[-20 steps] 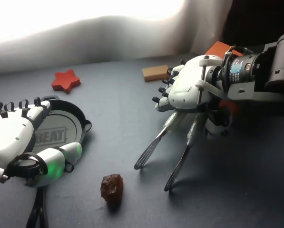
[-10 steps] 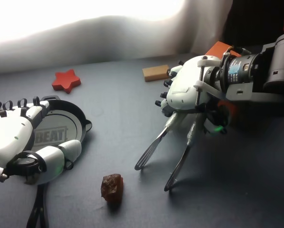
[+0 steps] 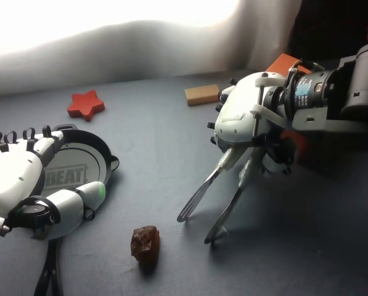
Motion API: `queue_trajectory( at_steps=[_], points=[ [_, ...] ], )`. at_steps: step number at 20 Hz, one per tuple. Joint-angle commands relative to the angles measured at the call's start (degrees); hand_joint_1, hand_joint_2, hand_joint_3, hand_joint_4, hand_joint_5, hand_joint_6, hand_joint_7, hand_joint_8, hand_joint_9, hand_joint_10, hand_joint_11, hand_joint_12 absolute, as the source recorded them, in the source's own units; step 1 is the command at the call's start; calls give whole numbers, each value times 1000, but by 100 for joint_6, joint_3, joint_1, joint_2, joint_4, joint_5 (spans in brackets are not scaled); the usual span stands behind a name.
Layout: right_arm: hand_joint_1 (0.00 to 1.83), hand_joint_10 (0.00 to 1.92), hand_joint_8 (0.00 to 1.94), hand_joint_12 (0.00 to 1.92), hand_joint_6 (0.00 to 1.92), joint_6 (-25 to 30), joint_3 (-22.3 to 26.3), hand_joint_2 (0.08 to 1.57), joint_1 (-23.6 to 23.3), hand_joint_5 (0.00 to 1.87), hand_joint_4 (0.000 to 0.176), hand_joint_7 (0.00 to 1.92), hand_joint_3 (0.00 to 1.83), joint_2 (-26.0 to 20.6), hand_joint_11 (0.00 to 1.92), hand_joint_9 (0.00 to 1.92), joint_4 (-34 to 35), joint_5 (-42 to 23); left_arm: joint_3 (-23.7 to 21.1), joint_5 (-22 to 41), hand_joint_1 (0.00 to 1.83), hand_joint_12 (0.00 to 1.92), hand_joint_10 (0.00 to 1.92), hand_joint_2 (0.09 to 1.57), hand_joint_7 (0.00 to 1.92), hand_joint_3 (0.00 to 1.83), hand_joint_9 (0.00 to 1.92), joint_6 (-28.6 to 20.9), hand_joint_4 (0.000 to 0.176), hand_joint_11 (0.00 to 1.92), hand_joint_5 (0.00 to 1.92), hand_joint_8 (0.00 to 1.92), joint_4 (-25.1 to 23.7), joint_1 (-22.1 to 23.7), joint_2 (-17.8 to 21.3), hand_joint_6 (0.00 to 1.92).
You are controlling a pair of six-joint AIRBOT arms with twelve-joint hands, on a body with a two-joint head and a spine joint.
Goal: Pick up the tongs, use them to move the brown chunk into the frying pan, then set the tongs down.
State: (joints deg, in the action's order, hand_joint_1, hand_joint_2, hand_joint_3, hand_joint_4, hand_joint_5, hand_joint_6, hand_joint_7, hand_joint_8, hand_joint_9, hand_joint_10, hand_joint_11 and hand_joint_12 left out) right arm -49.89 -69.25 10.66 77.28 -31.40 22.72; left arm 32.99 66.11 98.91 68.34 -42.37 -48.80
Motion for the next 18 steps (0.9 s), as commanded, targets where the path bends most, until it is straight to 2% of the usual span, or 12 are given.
queue_trajectory(
  at_steps=[1,7,8,9,10,11,15,18],
  points=[
    [1134,561,34,1511,280,-43,24,1093,-130,816,0,932,52,-50,228,662,-137,-408,50,510,86,651,4,1263,152,1,169,-15,16,0,100,2,-348,35,1,0],
    [1113,560,34,1495,242,57,219,1126,-336,867,0,975,54,-168,282,711,-139,-297,64,510,100,629,2,1270,156,2,168,-15,4,0,110,2,-348,35,-1,3],
    [1114,569,30,1519,233,100,250,1141,-372,862,0,975,56,-195,270,707,-140,-260,67,510,93,622,0,1272,152,3,165,-15,6,0,106,0,-348,33,-1,1],
    [1115,594,33,1538,1014,146,289,1180,-412,826,0,999,24,-228,293,720,-141,-220,73,510,80,636,1,1269,152,1,167,-15,13,0,103,0,-348,33,-1,0],
    [1105,608,34,1544,1228,241,330,1206,-450,784,0,1011,16,-262,305,726,-142,-167,79,510,63,652,2,1268,160,1,169,-15,15,0,108,2,-348,33,-1,2],
    [1089,652,10,1568,1339,366,395,1242,-497,733,0,960,2,-316,266,659,-143,-101,87,510,76,627,2,1272,158,2,161,-15,10,0,107,0,-348,33,0,1],
    [1099,664,16,1553,1300,644,732,1228,-611,761,0,981,0,-553,298,681,-148,-31,99,510,106,667,7,1260,168,0,182,-15,6,0,127,3,-347,36,0,6],
    [1099,667,16,1561,1301,882,888,1227,-705,760,0,986,0,-697,291,680,-151,105,110,510,92,652,1,1262,157,0,175,-44,10,0,110,0,-347,37,1,2]
  ],
)
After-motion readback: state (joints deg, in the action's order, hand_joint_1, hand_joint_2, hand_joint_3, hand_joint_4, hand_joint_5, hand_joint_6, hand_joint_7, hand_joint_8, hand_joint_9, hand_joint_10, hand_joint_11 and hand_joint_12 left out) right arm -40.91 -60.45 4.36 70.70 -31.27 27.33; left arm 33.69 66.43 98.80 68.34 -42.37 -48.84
